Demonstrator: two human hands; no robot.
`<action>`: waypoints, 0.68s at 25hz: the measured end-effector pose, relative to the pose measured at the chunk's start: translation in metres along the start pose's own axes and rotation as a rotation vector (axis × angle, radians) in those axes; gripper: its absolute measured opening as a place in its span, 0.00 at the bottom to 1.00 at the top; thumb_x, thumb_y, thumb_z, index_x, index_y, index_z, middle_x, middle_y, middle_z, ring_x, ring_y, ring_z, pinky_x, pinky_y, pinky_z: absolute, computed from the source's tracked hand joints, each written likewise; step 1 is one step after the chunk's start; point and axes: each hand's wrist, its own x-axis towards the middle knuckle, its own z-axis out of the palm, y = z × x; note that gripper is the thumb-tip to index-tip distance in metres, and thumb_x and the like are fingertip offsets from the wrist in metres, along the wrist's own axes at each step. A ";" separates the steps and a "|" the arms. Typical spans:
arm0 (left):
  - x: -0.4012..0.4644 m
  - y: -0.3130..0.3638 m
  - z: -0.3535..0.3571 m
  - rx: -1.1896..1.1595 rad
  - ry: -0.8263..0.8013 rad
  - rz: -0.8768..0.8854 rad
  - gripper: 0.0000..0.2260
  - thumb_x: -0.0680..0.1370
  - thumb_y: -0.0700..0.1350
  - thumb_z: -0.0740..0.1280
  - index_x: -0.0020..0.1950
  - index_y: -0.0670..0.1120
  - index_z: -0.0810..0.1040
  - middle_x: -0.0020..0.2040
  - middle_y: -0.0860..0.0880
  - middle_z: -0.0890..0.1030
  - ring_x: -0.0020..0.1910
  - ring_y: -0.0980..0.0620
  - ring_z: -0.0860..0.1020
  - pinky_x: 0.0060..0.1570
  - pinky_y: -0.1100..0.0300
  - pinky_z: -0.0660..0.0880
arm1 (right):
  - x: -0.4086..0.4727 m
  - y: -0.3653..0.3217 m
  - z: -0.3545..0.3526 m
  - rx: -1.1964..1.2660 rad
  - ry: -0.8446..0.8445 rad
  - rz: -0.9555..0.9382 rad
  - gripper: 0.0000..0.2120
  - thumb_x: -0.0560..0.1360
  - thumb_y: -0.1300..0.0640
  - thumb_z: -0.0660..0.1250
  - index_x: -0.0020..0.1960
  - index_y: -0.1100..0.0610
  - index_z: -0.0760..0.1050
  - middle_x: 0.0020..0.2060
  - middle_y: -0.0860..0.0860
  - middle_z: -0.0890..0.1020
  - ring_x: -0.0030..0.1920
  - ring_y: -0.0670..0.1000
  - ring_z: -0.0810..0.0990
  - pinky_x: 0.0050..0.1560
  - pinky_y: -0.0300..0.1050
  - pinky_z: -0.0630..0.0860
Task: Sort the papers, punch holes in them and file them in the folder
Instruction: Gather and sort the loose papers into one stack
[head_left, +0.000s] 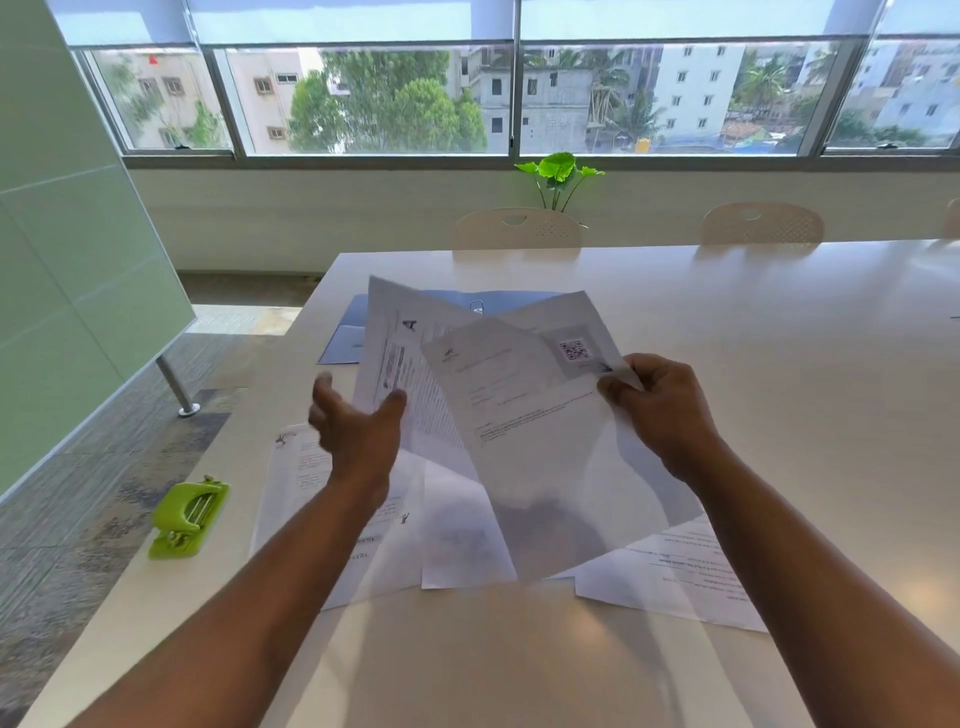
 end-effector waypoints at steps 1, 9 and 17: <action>-0.002 -0.007 0.002 -0.149 -0.065 -0.169 0.37 0.77 0.42 0.73 0.79 0.51 0.54 0.74 0.43 0.65 0.70 0.44 0.68 0.65 0.46 0.71 | 0.000 0.001 0.000 0.083 0.018 0.032 0.06 0.76 0.62 0.72 0.42 0.54 0.84 0.36 0.53 0.84 0.35 0.51 0.77 0.41 0.48 0.74; -0.009 -0.007 0.016 -0.718 -0.422 -0.391 0.13 0.81 0.32 0.64 0.59 0.48 0.78 0.57 0.45 0.85 0.57 0.44 0.82 0.52 0.48 0.83 | -0.006 0.012 0.006 0.403 0.030 0.269 0.06 0.77 0.67 0.71 0.54 0.61 0.83 0.50 0.63 0.87 0.45 0.62 0.86 0.55 0.65 0.82; 0.001 0.020 -0.006 -0.390 -0.332 0.002 0.10 0.83 0.38 0.65 0.56 0.53 0.80 0.54 0.52 0.85 0.56 0.46 0.82 0.52 0.48 0.81 | -0.009 0.015 -0.004 0.375 0.072 0.259 0.08 0.79 0.67 0.68 0.50 0.58 0.83 0.47 0.60 0.88 0.52 0.67 0.85 0.58 0.66 0.81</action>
